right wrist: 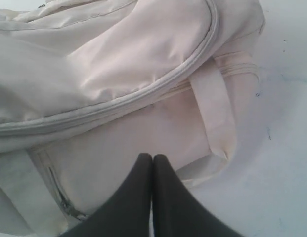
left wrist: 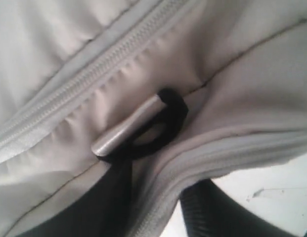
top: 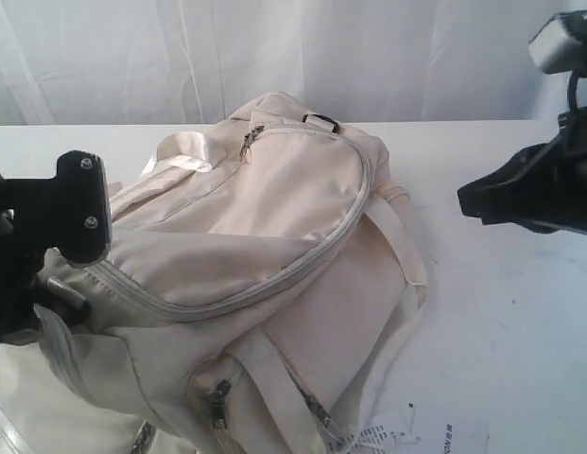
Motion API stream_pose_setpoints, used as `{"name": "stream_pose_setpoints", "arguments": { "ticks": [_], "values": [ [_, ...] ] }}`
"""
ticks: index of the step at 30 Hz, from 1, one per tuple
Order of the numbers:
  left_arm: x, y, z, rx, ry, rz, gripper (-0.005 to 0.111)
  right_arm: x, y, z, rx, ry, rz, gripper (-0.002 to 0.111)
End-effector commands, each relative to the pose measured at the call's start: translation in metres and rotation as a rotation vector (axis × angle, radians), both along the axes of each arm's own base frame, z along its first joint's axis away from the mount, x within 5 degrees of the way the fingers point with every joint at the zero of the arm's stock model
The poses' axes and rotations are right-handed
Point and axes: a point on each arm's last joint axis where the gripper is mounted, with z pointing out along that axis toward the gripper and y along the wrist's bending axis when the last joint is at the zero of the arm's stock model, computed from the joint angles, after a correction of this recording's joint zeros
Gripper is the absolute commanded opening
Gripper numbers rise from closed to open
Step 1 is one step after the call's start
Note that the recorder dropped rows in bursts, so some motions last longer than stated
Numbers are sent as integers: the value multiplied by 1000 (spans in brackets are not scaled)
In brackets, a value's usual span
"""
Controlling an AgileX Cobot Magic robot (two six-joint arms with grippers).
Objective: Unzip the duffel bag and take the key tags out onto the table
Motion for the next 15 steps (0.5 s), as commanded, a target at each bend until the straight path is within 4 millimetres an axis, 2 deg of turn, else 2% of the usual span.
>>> {"name": "stream_pose_setpoints", "arguments": {
  "ticks": [1, 2, 4, 6, 9, 12, 15],
  "values": [
    [-4, -4, 5, -135, 1, 80, 63, 17, 6, 18, 3, -51, 11, 0],
    [-4, -5, 6, -152, -3, 94, 66, 23, 7, 20, -6, -52, 15, 0],
    [-4, -8, 7, -191, -3, 98, 67, 47, 15, 34, -14, -59, 36, 0],
    [-5, -11, 7, -236, 3, 101, 67, 71, 32, 36, -87, -99, 101, 0],
    [-5, -13, 7, -260, 21, 147, 67, 94, 76, 37, -279, -301, 288, 0],
    [-5, -13, 7, -266, 24, 159, 67, 120, 129, 18, -503, -543, 404, 0],
    [-5, -13, 7, -271, 26, 173, 67, 133, 160, 7, -576, -686, 459, 1]
  ]
}}
